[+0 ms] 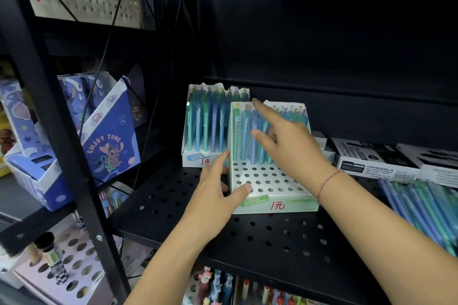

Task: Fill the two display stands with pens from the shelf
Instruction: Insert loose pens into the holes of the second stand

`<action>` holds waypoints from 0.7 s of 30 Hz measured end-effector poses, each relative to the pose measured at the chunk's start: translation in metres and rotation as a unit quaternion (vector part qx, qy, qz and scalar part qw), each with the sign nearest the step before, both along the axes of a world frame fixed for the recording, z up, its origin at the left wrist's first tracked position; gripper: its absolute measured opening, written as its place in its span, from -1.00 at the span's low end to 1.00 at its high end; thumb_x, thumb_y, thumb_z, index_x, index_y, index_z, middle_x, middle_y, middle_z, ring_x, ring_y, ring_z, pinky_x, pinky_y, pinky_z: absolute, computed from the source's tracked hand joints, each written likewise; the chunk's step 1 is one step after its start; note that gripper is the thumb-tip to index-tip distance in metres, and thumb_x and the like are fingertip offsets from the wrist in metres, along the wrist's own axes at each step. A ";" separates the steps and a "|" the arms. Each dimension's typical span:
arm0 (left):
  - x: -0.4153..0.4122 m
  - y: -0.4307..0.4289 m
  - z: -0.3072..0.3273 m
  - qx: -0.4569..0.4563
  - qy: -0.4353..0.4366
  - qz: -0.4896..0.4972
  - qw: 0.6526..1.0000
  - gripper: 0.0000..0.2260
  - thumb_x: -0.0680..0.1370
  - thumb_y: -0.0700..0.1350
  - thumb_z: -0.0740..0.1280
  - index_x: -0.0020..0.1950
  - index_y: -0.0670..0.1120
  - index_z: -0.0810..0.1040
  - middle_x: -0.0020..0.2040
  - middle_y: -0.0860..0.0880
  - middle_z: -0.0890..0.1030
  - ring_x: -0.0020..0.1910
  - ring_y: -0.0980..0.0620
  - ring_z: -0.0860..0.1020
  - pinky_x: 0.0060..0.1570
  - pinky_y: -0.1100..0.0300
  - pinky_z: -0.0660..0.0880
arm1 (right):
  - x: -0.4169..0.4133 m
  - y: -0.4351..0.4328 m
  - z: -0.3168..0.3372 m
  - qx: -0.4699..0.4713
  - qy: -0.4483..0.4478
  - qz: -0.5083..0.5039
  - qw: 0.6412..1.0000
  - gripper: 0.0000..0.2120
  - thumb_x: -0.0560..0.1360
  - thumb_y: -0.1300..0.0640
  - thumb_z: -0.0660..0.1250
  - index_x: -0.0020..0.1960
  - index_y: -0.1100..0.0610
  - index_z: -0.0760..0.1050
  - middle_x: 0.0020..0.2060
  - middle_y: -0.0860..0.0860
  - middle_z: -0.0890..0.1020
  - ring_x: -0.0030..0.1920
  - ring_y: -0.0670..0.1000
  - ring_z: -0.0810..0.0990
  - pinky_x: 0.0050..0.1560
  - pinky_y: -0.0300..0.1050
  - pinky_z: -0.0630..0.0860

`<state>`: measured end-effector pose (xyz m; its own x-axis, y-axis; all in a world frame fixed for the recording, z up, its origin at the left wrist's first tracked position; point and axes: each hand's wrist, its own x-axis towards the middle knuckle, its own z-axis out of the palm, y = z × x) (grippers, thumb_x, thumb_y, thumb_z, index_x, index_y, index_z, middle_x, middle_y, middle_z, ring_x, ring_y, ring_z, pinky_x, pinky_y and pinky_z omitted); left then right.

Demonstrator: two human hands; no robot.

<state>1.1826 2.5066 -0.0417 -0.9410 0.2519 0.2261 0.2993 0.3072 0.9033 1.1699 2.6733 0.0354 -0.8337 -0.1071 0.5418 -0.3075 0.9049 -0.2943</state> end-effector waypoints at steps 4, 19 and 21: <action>0.000 -0.001 0.000 0.001 -0.006 -0.002 1.000 -0.35 0.52 0.06 0.37 0.49 0.29 0.07 0.25 0.17 0.36 0.00 0.14 0.47 -0.08 0.31 0.38 | 0.011 0.022 0.028 -0.189 -0.024 0.026 0.981 -0.56 0.56 -0.02 0.29 0.41 -0.07 0.31 -0.42 0.11 0.52 -0.48 -0.05 0.40 -0.45 -0.16 0.42; -0.005 0.001 -0.003 -0.010 0.001 -0.001 1.000 -0.33 0.51 0.09 0.37 0.51 0.27 0.07 0.25 0.08 0.41 0.01 0.08 0.50 -0.09 0.19 0.42 | 0.077 0.166 -0.011 0.002 -0.293 -0.322 0.900 -0.49 0.40 -0.09 0.48 0.23 0.16 0.48 0.08 0.12 0.61 0.05 0.11 0.58 -0.13 -0.16 0.41; -0.006 0.001 -0.003 -0.013 0.002 0.001 1.000 -0.33 0.51 0.09 0.36 0.51 0.26 0.07 0.25 0.07 0.41 0.00 0.08 0.50 -0.11 0.20 0.42 | 0.074 0.159 -0.014 0.025 -0.305 -0.318 0.897 -0.40 0.42 -0.10 0.45 0.34 0.18 0.40 0.22 0.12 0.53 0.17 0.11 0.52 -0.08 -0.17 0.35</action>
<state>1.1770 2.5076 -0.0448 -0.9405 0.2565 0.2230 0.3024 0.3318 0.8936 1.2440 2.8320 0.0211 -0.8742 0.4848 -0.0279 0.4810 0.8566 -0.1868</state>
